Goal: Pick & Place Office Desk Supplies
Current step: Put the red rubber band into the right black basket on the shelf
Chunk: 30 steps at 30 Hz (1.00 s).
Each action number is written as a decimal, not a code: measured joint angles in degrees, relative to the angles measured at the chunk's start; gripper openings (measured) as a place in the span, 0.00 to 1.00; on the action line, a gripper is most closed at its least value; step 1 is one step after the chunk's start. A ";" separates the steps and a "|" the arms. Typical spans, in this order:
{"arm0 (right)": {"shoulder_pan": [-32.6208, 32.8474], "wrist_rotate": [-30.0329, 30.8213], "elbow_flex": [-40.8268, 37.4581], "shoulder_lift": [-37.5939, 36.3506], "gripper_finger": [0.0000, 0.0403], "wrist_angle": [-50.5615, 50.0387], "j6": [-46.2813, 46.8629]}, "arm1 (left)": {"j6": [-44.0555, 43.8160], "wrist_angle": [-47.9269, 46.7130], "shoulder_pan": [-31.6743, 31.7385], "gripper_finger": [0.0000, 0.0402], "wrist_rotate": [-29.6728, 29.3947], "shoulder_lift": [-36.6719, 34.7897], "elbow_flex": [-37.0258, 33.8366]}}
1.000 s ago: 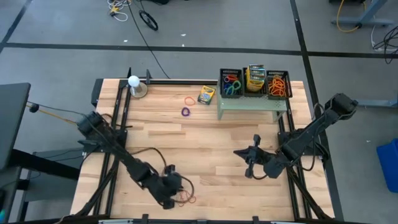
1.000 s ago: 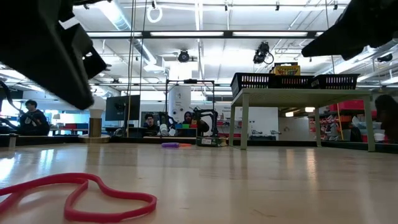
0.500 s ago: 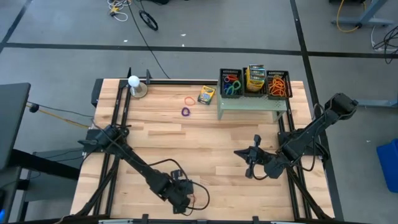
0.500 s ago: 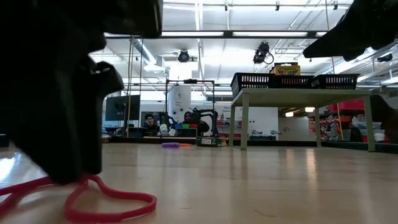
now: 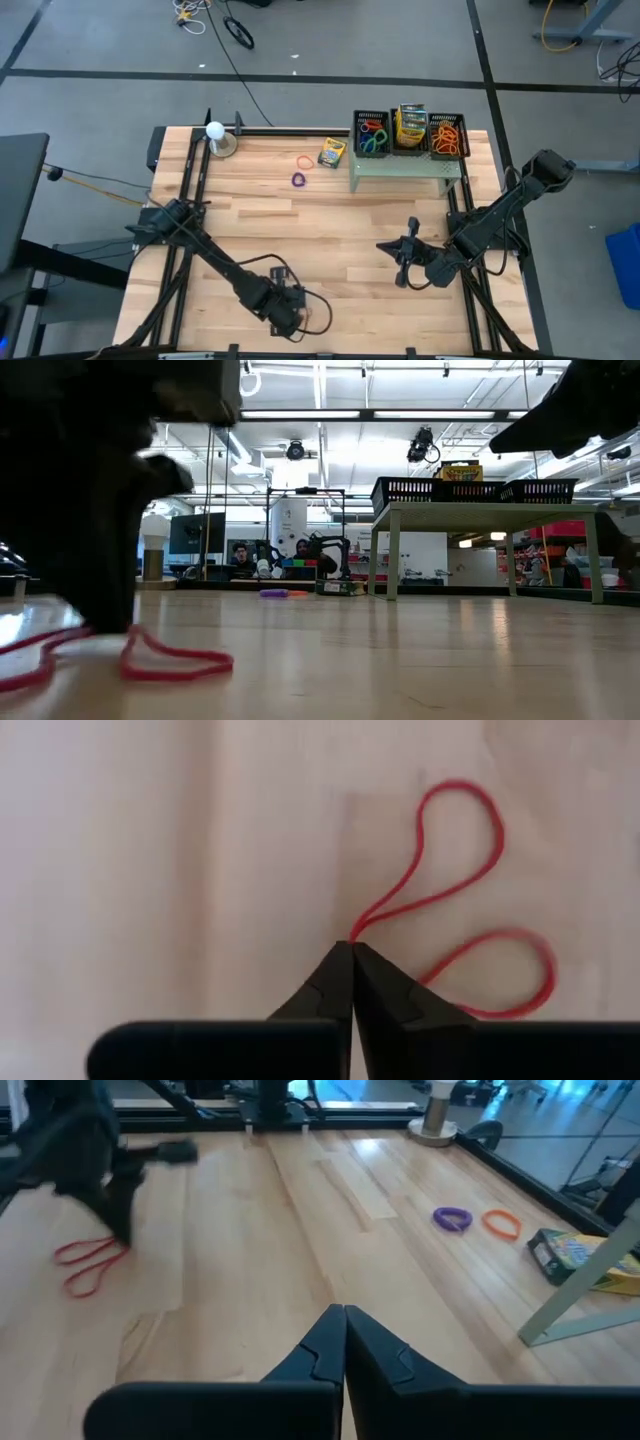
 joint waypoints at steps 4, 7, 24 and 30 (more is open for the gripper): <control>0.00 -1.13 0.00 0.02 0.02 0.09 0.90 | 2.20 -1.42 0.06 0.01 -9.18 -3.02 0.07; -0.11 -1.17 0.00 1.25 0.06 1.02 3.12 | 6.94 2.57 0.87 0.01 -14.06 -4.07 0.18; -8.22 -19.21 -0.02 30.16 0.43 43.76 5.07 | 27.96 27.42 11.75 0.01 -12.23 -4.08 -4.45; -12.20 -25.64 1.86 34.94 0.45 45.85 6.21 | 29.03 28.95 11.81 0.01 -12.17 -4.08 -4.43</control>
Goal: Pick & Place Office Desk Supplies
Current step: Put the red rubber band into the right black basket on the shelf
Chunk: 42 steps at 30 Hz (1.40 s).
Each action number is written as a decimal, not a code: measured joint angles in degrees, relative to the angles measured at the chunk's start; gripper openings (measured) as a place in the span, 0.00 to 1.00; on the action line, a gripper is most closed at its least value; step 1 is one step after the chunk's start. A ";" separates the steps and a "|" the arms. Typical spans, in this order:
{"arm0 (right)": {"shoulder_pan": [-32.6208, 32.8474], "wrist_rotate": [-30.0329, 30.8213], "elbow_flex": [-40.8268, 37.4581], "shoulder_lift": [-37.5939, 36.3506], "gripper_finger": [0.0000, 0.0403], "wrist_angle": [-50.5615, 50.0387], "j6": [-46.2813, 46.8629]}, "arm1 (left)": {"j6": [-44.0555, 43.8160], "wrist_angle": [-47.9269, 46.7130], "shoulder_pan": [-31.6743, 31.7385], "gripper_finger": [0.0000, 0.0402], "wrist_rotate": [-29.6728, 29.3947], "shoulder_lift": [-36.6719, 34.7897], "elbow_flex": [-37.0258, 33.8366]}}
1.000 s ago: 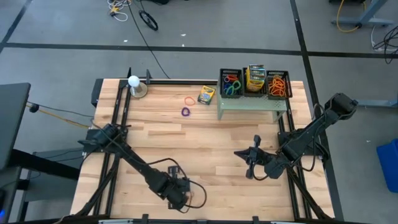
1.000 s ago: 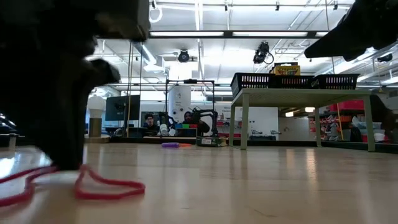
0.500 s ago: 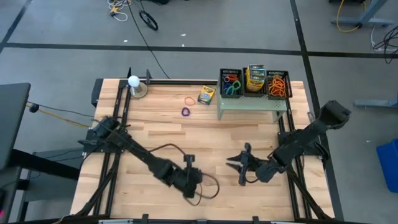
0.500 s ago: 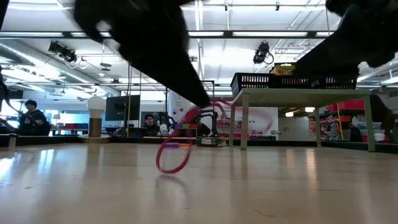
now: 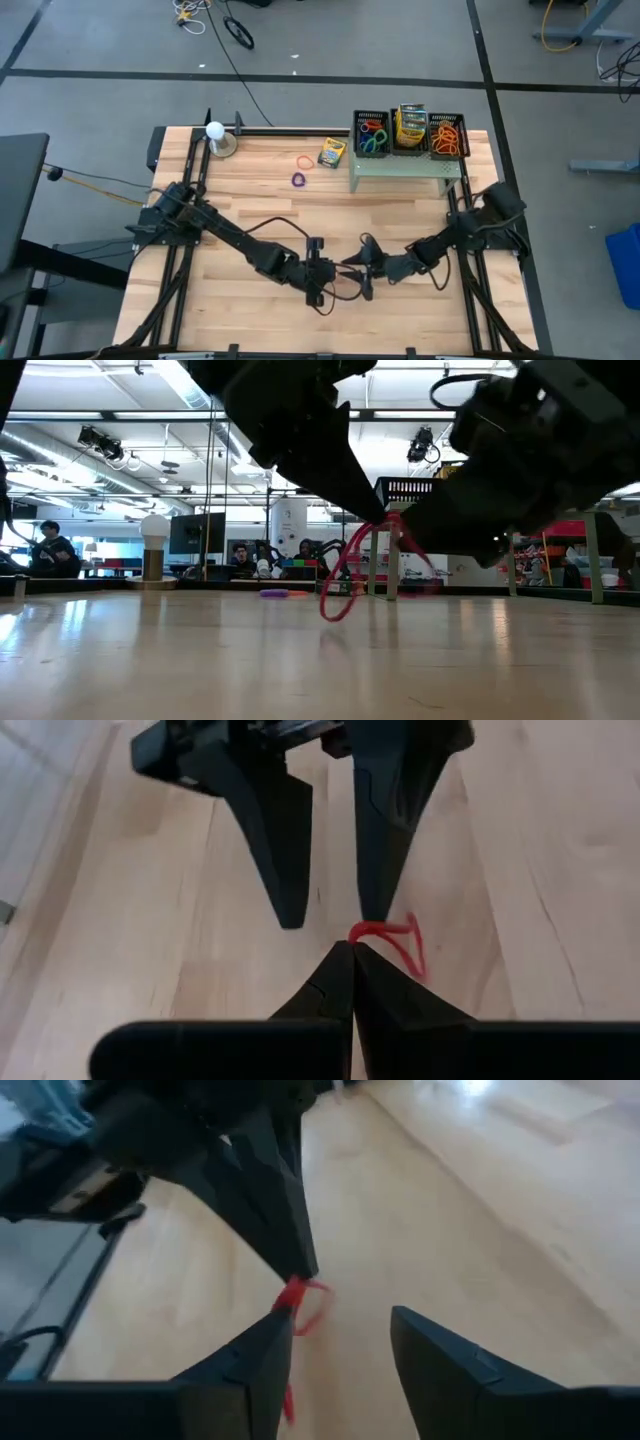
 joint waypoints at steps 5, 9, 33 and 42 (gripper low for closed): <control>-1.48 -5.48 3.77 2.77 0.41 1.06 -1.72 | -0.03 0.20 0.26 0.01 0.00 0.02 0.00; -1.61 -5.43 4.89 3.49 0.31 0.66 -1.99 | 0.09 0.34 0.31 0.01 -0.64 0.00 0.00; -0.04 7.17 4.96 -18.16 0.01 -28.13 -11.23 | 3.42 -5.73 -0.26 0.28 -7.66 -5.36 -2.10; -1.84 20.04 9.75 -44.66 0.00 -77.32 0.32 | 8.73 34.93 4.59 0.28 9.92 -10.00 -25.36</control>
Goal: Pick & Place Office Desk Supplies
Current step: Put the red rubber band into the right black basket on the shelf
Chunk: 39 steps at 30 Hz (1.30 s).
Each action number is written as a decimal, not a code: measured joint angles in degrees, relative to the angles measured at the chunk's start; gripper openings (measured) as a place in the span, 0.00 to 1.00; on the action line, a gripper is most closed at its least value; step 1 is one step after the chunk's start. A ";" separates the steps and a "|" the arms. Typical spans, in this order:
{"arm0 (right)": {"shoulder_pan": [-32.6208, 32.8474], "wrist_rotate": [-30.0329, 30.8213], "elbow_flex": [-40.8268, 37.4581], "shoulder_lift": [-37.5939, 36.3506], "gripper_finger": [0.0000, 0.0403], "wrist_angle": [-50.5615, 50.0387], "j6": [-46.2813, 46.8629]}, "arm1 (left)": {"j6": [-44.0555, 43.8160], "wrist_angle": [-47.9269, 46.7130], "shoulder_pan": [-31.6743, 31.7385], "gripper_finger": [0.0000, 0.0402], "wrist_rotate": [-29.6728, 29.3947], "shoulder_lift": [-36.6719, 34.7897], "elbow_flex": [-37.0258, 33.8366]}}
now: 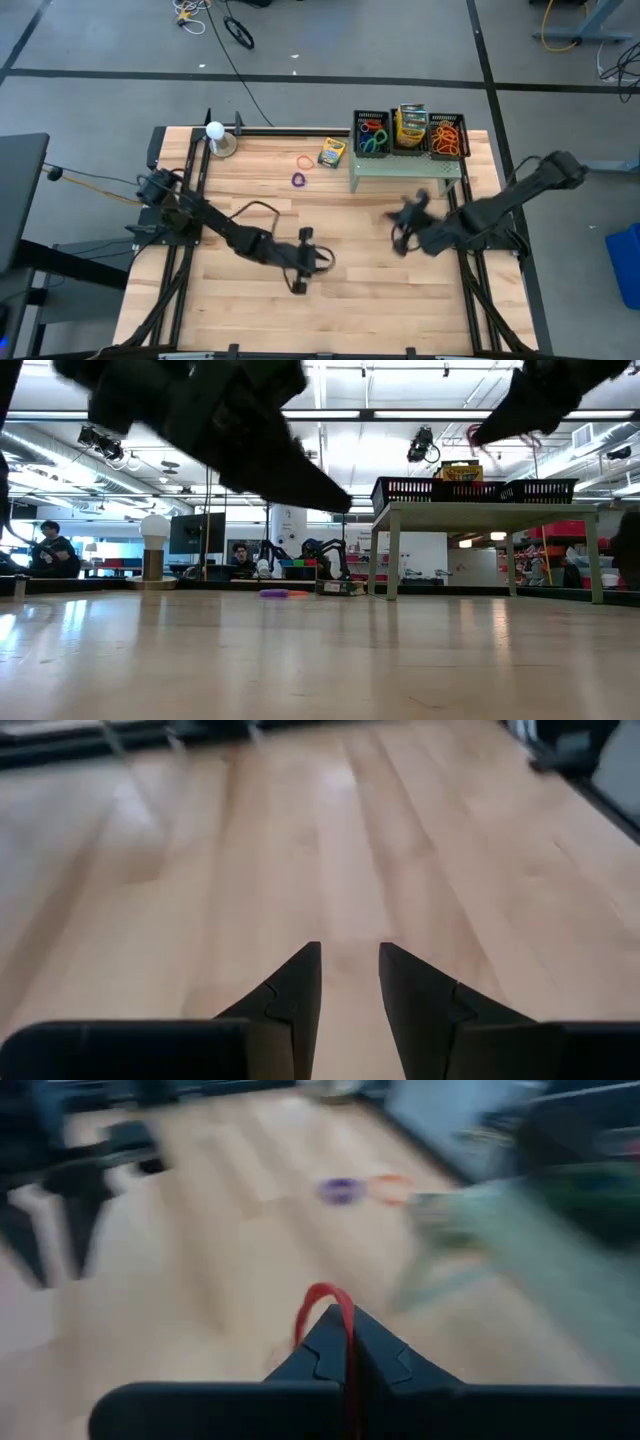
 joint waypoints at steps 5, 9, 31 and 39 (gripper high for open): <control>-4.28 6.03 12.52 -3.24 0.00 -31.24 10.36 | -0.63 19.14 4.19 0.28 -0.16 -2.11 -11.44; -12.26 7.84 20.84 -1.26 0.00 -49.26 15.57 | -2.06 30.46 6.34 0.28 1.41 -2.11 -16.67; -57.99 14.68 25.85 11.93 0.01 -55.37 0.00 | -2.81 32.76 7.24 0.28 5.16 -2.11 -17.85; -62.56 7.29 25.85 12.41 0.14 -46.21 -5.55 | -3.96 31.96 7.24 0.28 5.02 -2.11 -17.85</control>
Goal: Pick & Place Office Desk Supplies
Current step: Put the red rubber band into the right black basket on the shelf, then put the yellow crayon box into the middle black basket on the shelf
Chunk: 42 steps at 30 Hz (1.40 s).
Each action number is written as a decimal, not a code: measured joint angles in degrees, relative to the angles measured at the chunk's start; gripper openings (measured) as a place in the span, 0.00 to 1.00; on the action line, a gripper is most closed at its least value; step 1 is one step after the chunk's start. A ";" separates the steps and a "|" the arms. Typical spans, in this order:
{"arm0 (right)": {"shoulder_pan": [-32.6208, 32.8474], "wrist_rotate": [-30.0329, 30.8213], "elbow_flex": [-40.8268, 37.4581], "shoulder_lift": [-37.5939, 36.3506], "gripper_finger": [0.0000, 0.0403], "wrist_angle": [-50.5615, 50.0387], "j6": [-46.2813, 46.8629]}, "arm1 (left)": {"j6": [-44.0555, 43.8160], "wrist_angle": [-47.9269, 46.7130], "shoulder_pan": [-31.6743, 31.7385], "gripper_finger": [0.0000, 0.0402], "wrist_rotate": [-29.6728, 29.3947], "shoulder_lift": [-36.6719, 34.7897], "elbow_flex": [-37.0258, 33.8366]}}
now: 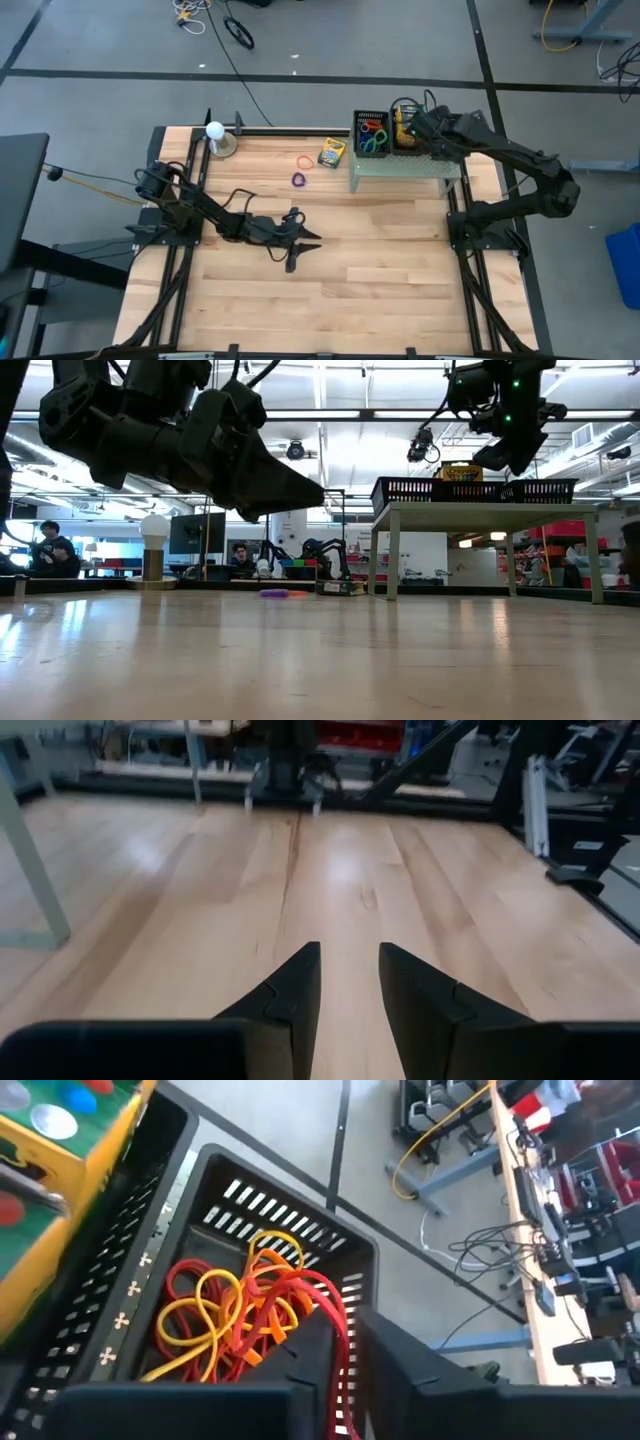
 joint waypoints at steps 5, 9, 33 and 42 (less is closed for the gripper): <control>-1.03 -1.66 0.00 0.00 0.28 -0.31 0.10 | -4.65 -4.20 0.30 0.28 -0.96 0.00 0.55; -1.04 -1.88 0.00 0.00 0.40 -0.18 0.53 | -7.35 -7.02 0.86 0.28 -4.81 0.00 1.06; 29.28 -5.87 -0.40 -16.50 0.04 -0.38 8.00 | -10.51 -26.23 12.90 0.06 -5.30 -10.19 1.22; 58.36 0.64 -14.15 -13.80 0.01 18.33 15.99 | -11.63 -31.50 17.62 0.02 -3.99 -10.19 2.33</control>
